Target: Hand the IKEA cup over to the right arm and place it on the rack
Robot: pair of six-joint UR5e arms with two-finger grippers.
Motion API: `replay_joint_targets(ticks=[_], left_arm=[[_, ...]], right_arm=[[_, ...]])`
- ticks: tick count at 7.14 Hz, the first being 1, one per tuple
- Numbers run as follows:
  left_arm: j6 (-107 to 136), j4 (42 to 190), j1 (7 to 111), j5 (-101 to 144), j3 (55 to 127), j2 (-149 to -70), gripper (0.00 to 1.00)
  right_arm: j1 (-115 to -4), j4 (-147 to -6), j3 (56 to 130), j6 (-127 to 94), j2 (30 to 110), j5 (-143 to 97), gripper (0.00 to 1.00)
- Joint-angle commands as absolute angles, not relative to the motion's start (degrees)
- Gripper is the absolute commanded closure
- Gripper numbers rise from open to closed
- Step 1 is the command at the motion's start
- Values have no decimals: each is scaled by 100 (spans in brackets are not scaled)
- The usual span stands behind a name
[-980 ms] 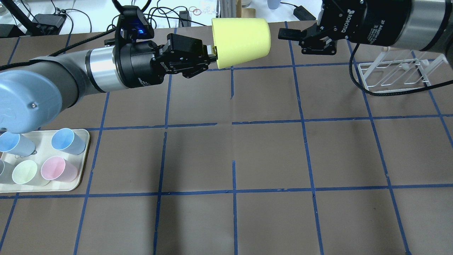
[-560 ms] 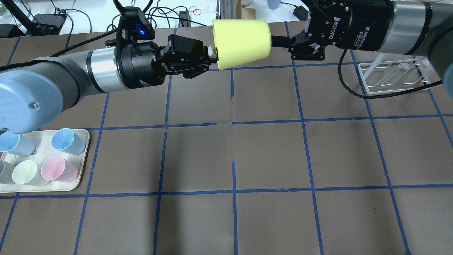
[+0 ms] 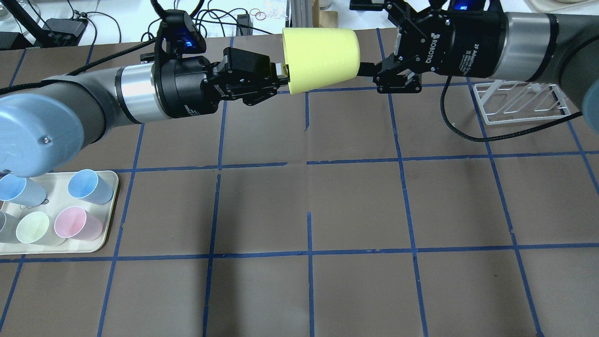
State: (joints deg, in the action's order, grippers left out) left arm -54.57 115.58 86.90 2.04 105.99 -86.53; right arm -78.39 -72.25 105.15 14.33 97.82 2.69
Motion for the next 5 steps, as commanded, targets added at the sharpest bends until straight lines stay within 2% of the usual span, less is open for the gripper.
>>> replay_joint_targets(ticks=[1, 3, 4, 5], left_arm=[[-5458, 11558, 8692, 202, 10600, -8649, 100], [-5458, 11558, 8692, 202, 10600, -8648, 100], [-5467, 11558, 8692, 202, 10600, -8640, 100], [-5467, 11558, 8692, 202, 10600, -8640, 100]], right_arm=[[-7883, -7067, 10512, 1424, 9870, 281, 3], [-7936, -7014, 10512, 1424, 9905, 281, 16], [-7937, -7014, 10512, 1433, 9905, 290, 29], [-7928, -7014, 10512, 1433, 9914, 290, 46]])
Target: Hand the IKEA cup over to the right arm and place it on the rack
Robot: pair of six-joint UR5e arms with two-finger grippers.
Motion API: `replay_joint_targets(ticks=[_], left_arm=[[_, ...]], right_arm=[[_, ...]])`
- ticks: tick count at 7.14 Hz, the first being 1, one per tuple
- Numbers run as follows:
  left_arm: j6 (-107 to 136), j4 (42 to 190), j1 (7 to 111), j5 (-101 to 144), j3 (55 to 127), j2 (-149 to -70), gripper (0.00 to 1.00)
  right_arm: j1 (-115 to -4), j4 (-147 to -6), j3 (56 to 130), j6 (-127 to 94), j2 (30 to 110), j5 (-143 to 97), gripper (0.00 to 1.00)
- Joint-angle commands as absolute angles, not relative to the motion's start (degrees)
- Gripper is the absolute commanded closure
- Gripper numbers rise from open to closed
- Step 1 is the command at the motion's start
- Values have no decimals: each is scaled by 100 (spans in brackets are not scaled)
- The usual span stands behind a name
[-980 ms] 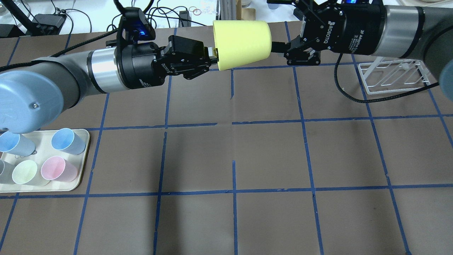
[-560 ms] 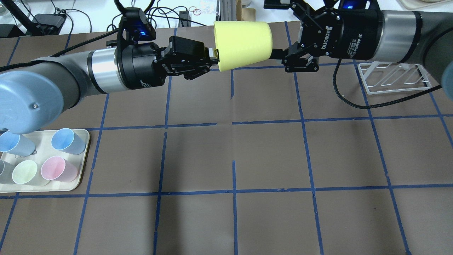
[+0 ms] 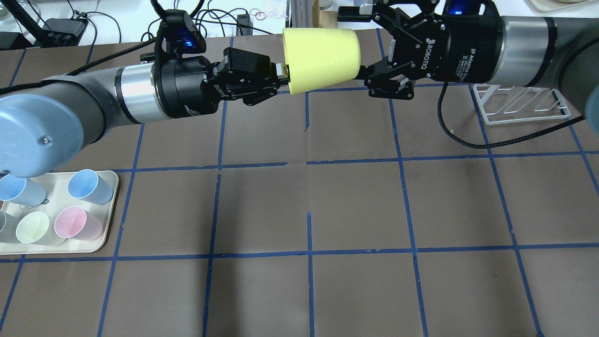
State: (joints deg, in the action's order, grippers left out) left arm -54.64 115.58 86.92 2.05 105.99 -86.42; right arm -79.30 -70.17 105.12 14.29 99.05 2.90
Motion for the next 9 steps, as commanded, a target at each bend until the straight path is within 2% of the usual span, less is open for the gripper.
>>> replay_joint_targets(ticks=[1, 2, 3, 4, 5, 6, 9], left_arm=[[-5467, 11558, 8692, 202, 10600, -8640, 100], [-5467, 11558, 8684, 202, 10600, -8648, 100], [-5475, 11558, 8692, 193, 10600, -8648, 81], [-5476, 11549, 8692, 193, 10600, -8631, 68], [-5467, 11549, 8692, 193, 10600, -8640, 14], [-5397, 11549, 8684, 193, 10600, -8622, 0], [-5151, 11470, 8631, -173, 10521, -8613, 0]], right_arm=[[-7928, -7014, 10512, 1433, 9914, 290, 65], [-7928, -7022, 10503, 1433, 9905, 299, 78], [-7919, -7022, 10486, 1433, 9905, 299, 83], [-7910, -7022, 10468, 1433, 9897, 299, 90], [-7910, -7022, 10459, 1433, 9896, 299, 93], [-7901, -7031, 10442, 1433, 9870, 299, 95], [-7447, -7049, 10406, 1433, 9844, 299, 96]])
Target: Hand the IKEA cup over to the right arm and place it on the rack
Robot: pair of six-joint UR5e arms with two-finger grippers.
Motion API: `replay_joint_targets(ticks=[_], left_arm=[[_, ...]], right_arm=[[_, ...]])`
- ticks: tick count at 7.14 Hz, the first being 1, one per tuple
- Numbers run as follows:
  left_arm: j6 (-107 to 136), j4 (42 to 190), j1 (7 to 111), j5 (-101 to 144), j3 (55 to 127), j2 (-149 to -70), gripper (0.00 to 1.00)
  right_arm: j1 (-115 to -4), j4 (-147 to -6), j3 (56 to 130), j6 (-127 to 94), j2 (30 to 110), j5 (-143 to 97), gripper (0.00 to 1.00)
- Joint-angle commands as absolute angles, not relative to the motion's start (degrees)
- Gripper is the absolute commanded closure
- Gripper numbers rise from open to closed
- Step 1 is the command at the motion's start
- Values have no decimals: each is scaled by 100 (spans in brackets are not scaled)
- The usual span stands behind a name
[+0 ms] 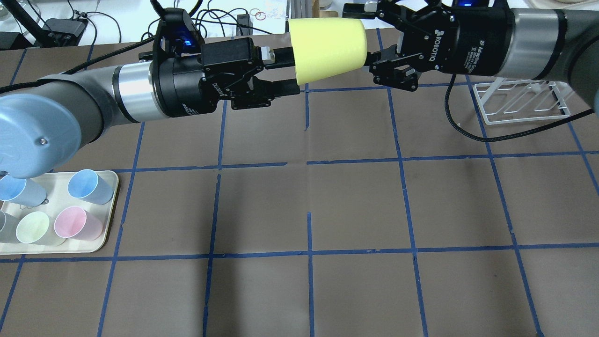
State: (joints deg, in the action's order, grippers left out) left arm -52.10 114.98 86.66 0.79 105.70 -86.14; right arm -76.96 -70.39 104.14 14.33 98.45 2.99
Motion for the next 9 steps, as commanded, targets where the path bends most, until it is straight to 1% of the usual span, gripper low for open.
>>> replay_joint_targets(ticks=[1, 3, 4, 6, 7, 8, 9], left_arm=[[-4976, 11409, 8596, -524, 10494, -8605, 0], [-4504, 10587, 8587, -1968, 10389, -8596, 0], [-3743, 9808, 8587, -2882, 10371, -8596, 0], [-2440, 8705, 8674, -4598, 10380, -8587, 0], [-1921, 8510, 8684, -5328, 10328, -8570, 0], [-1411, 8482, 8727, -6370, 10144, -8561, 0], [-1371, 8481, 8823, -7390, 9969, -8552, 0]], right_arm=[[-7340, -7058, 10406, 1433, 9835, 299, 96], [-6736, -7101, 10389, 1433, 9844, 542, 96], [-6558, -7136, 10336, 1433, 9844, 1067, 96], [-6495, -7460, 9785, 1555, 9844, 3250, 96], [-6495, -7514, 9669, 1947, 9844, 3992, 96], [-6495, -7549, 9651, 2560, 9844, 4556, 98], [-6504, -7872, 9642, 3028, 9870, 5353, 100]])
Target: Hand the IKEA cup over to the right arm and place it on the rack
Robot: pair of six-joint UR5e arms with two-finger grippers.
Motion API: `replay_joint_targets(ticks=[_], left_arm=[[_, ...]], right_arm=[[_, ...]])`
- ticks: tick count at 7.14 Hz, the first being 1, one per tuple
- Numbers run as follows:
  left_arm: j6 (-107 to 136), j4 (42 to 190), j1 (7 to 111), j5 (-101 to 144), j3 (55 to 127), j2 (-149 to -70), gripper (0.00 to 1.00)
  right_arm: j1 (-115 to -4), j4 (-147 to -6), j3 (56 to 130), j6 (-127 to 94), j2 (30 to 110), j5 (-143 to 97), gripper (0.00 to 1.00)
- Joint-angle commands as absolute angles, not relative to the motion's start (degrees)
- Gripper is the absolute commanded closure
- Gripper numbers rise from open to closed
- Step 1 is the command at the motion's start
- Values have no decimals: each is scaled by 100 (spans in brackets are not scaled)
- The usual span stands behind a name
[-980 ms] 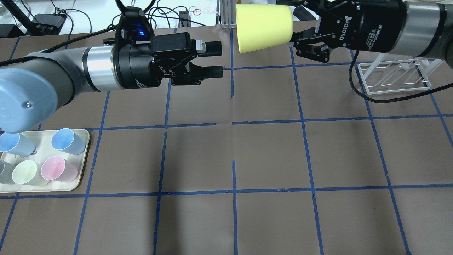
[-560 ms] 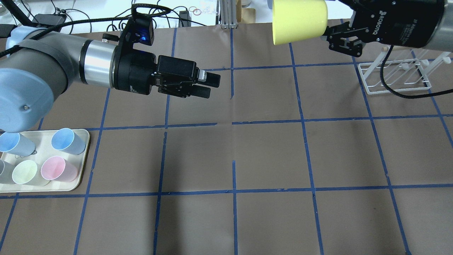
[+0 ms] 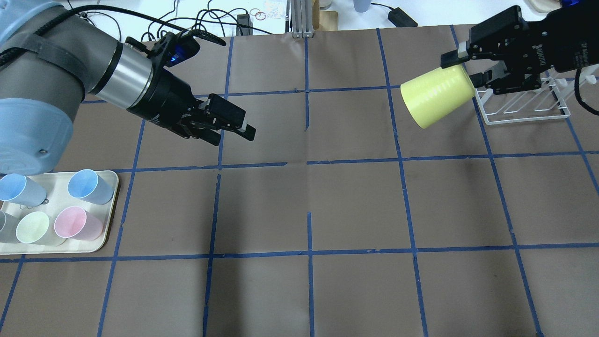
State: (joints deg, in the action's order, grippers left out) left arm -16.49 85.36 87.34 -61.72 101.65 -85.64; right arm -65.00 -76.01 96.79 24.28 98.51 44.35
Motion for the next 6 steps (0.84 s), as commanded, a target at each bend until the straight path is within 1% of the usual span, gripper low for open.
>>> replay_joint_targets(ticks=[1, 3, 5, 6], left_arm=[[-1371, 8534, 8833, -8009, 9784, -8578, 0], [-1397, 8508, 8833, -8637, 9555, -8744, 0], [-1371, 8482, 8833, -9140, 9405, -9060, 0], [-1354, 8455, 8833, -9210, 9187, -9183, 0]], right_arm=[[-6504, -8319, 9633, 3258, 9861, 6023, 100], [-6504, -9259, 9633, 4432, 9704, 7045, 100], [-6504, -10226, 9633, 4570, 9344, 7811, 100], [-6495, -10578, 9615, 4579, 9125, 7918, 100]])
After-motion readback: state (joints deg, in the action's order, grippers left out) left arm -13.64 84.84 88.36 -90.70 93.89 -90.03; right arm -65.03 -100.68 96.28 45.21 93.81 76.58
